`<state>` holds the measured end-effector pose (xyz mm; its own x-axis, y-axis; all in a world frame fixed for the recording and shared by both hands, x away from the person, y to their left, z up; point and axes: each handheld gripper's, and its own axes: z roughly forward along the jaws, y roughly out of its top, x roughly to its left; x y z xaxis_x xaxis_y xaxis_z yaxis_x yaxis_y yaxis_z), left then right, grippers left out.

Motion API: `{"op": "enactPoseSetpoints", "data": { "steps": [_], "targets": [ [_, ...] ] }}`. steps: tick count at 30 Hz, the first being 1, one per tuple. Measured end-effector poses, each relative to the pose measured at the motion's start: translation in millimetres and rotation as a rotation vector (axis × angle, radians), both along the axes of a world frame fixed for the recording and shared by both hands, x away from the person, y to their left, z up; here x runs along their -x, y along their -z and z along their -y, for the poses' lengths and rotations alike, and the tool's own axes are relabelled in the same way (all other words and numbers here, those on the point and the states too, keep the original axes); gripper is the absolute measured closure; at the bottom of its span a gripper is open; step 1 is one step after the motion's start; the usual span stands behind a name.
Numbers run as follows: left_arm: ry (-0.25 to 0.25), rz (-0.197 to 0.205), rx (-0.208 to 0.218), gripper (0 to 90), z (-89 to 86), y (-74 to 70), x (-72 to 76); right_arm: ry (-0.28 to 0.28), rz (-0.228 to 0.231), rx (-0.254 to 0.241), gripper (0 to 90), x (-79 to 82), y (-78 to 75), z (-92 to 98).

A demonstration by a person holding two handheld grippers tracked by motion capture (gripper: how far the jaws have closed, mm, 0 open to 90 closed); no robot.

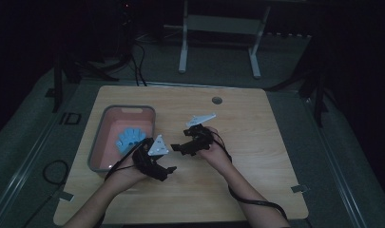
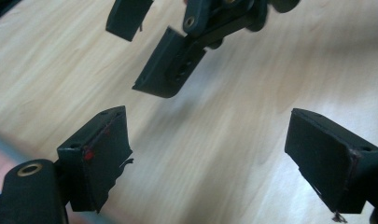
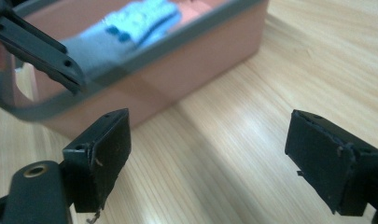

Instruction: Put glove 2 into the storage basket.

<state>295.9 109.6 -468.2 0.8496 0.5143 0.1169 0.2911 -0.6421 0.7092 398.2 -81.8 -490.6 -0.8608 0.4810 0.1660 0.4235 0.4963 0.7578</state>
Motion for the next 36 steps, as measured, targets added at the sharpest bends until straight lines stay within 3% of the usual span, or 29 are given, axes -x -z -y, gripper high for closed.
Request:
{"op": "enactPoseSetpoints", "data": {
  "steps": [2, 12, 17, 20, 21, 23, 29, 36],
  "targets": [
    [0.011, 0.009, 0.000, 14.2, 6.2, 2.0, 2.3, 0.005, -0.005, 0.002, 14.3, 1.3, 3.6, 6.6],
    [0.081, -0.021, 0.009, 14.2, 33.1, 17.8, 8.1, 0.018, -0.011, 0.017, 14.0, 9.5, 21.1, 37.3],
    [0.115, -0.044, 0.015, 14.2, 47.7, 34.4, 10.8, 0.028, -0.018, 0.032, 13.9, 12.0, 31.6, 48.3],
    [0.118, -0.050, 0.013, 14.2, 48.9, 36.2, 11.0, 0.029, -0.026, 0.032, 13.9, 12.8, 35.6, 51.2],
    [0.120, -0.052, 0.029, 14.2, 52.4, 42.5, 12.6, 0.029, -0.026, 0.032, 13.9, 12.8, 35.6, 51.2],
    [0.131, -0.061, 0.024, 14.2, 54.9, 47.6, 13.7, 0.037, -0.036, 0.043, 13.9, 15.1, 44.2, 56.3],
    [0.150, -0.095, 0.039, 14.2, 61.2, 60.0, 16.3, 0.042, -0.035, 0.042, 13.9, 18.2, 48.2, 61.1],
    [0.169, -0.096, 0.041, 14.2, 64.4, 66.5, 18.4, 0.043, -0.020, 0.064, 13.9, 22.5, 52.0, 68.1]
  ]
}}
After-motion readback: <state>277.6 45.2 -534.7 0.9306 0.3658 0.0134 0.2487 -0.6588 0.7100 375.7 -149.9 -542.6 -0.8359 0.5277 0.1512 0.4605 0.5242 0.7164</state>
